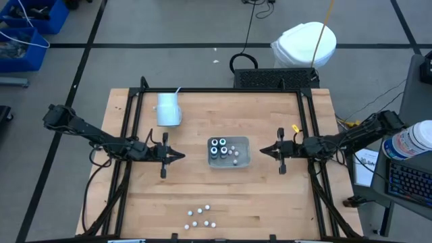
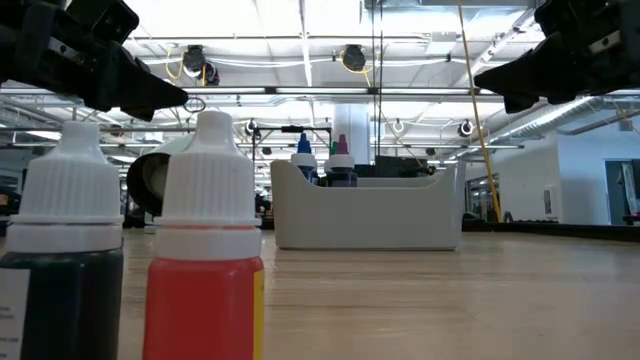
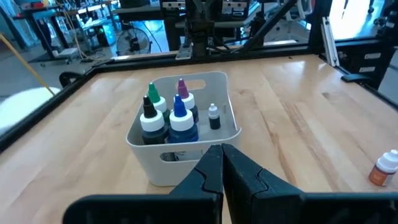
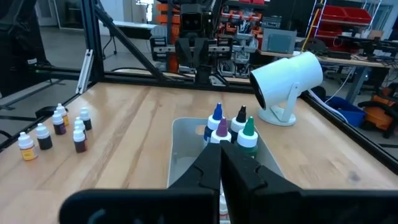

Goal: Pick & Place food coloring
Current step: Put the small orange food coloring bottle into the white container

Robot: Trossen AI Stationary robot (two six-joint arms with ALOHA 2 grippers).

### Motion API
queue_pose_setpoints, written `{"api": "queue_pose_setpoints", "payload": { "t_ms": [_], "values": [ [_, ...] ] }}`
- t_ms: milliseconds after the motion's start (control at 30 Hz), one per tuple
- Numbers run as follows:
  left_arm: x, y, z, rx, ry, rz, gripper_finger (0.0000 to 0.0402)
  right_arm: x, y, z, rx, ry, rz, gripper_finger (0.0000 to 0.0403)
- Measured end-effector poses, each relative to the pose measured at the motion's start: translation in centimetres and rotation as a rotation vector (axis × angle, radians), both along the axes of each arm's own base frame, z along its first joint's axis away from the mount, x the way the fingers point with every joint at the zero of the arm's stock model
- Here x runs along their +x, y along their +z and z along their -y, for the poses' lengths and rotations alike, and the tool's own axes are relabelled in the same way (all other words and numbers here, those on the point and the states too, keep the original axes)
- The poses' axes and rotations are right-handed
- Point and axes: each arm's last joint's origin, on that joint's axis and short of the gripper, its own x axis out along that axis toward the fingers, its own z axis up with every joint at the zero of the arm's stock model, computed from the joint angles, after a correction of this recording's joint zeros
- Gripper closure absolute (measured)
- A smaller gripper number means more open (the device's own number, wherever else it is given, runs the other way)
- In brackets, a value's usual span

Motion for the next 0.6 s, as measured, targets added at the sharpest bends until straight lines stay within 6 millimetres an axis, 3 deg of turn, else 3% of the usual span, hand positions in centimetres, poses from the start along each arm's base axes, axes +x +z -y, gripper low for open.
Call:
{"api": "queue_pose_setpoints", "payload": {
  "t_ms": [367,500,600],
  "values": [
    [0.2,0.5,0.2,-0.242,0.040,-0.003,0.0394,0.0,-0.2,0.0,-0.065,0.006,-0.023,0.0403],
    [1.4,2.3,2.4,-0.342,0.092,-0.177,0.0398,0.0,-0.1,0.0,-0.068,0.006,-0.011,0.0403],
    [2.4,3.7,5.5,-0.330,0.100,-0.362,0.0398,0.0,-0.1,0.0,-0.047,0.004,-0.008,0.0403]
  ]
}}
